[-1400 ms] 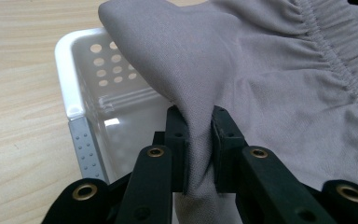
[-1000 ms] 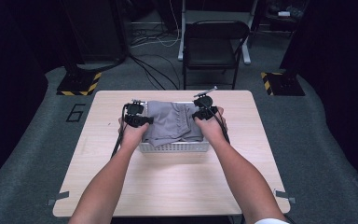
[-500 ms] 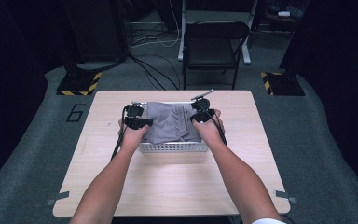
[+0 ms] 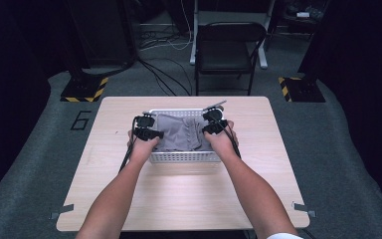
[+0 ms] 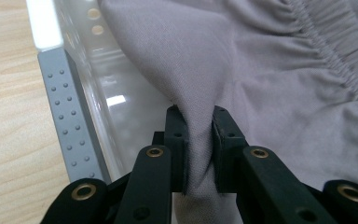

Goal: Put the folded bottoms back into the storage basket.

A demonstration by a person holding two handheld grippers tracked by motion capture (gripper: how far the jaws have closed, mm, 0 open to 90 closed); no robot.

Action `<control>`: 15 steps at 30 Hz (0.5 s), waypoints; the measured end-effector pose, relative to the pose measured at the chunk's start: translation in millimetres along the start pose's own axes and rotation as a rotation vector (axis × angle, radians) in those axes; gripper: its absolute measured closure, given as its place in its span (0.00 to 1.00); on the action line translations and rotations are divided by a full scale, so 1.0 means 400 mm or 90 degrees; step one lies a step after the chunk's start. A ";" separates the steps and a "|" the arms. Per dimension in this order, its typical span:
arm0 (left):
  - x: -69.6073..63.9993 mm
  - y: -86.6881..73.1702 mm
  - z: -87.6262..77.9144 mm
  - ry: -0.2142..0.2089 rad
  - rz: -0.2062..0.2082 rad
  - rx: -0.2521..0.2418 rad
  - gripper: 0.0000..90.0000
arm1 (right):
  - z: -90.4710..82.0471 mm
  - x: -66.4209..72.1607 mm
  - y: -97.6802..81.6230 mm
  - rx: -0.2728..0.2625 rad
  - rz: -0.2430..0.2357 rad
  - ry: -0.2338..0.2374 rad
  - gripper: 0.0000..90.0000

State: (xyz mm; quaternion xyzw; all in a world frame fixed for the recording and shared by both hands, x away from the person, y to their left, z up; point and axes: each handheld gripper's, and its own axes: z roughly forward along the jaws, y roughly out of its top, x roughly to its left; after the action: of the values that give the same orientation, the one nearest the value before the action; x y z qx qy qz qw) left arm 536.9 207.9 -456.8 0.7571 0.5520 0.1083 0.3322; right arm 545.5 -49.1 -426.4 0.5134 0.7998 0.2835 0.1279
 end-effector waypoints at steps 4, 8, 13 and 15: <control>-0.001 0.001 0.003 0.001 0.005 -0.001 0.88 | 0.006 0.011 -0.003 0.007 -0.002 0.005 0.94; -0.001 0.002 0.003 0.008 0.008 -0.003 0.86 | 0.010 0.027 -0.003 0.006 -0.012 0.004 0.94; 0.001 0.003 -0.006 0.010 0.000 -0.018 0.71 | 0.010 0.025 -0.006 0.005 -0.010 0.001 0.91; 0.004 0.005 -0.013 0.004 -0.004 -0.026 0.65 | 0.010 0.021 -0.007 0.002 0.000 0.000 0.87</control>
State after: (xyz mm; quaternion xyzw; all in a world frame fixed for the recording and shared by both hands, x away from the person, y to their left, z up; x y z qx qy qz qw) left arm 536.4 210.8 -452.0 0.7478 0.5532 0.1207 0.3466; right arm 541.5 -41.1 -430.4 0.5135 0.8005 0.2818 0.1271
